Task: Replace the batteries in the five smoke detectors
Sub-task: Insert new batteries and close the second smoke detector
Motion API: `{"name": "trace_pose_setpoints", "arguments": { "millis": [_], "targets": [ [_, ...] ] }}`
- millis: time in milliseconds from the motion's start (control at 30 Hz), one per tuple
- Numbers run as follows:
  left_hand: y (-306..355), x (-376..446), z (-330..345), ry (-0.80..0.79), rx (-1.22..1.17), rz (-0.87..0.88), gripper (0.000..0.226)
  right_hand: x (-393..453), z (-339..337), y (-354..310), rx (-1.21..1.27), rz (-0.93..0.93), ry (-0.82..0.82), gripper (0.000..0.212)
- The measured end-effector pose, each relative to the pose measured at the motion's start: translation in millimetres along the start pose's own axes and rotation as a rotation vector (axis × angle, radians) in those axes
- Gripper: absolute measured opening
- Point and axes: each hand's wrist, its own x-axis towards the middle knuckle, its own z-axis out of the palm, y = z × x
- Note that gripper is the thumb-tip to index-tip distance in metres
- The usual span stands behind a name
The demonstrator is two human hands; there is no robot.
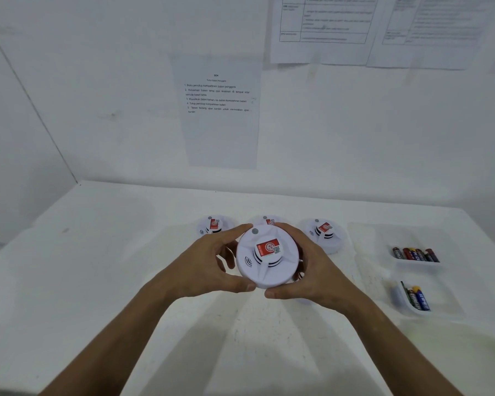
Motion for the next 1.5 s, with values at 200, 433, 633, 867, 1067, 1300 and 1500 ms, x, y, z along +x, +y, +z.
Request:
{"name": "trace_pose_setpoints", "arguments": {
  "millis": [200,433,633,867,1067,1300,1500],
  "targets": [
    [-4.5,-2.4,-0.6,0.008,-0.001,-0.014,0.085,1.1,5.9,1.1,0.018,0.023,-0.009,0.105],
    [-16.5,-4.5,1.7,0.009,-0.001,-0.051,0.087,5.5,17.6,5.7,0.019,0.077,0.007,0.104],
    [-25.8,-3.6,2.2,0.027,-0.009,-0.072,0.083,11.8,22.2,12.5,-0.005,0.113,0.004,0.104],
    [-50.5,-2.3,13.3,0.026,-0.027,-0.123,0.084,15.7,41.6,26.8,-0.096,0.190,0.053,0.105],
    [-67.5,0.2,19.2,0.013,-0.042,-0.131,0.067,22.8,59.5,41.1,-0.111,0.258,0.077,0.095],
    [-92.2,7.6,29.5,0.021,0.107,-0.175,0.064,30.4,72.8,44.2,-0.232,0.252,0.115,0.083],
    [-103.4,9.5,29.7,-0.004,0.170,-0.189,0.057,33.1,79.8,46.3,-0.296,0.274,0.059,0.091]
  ]
}}
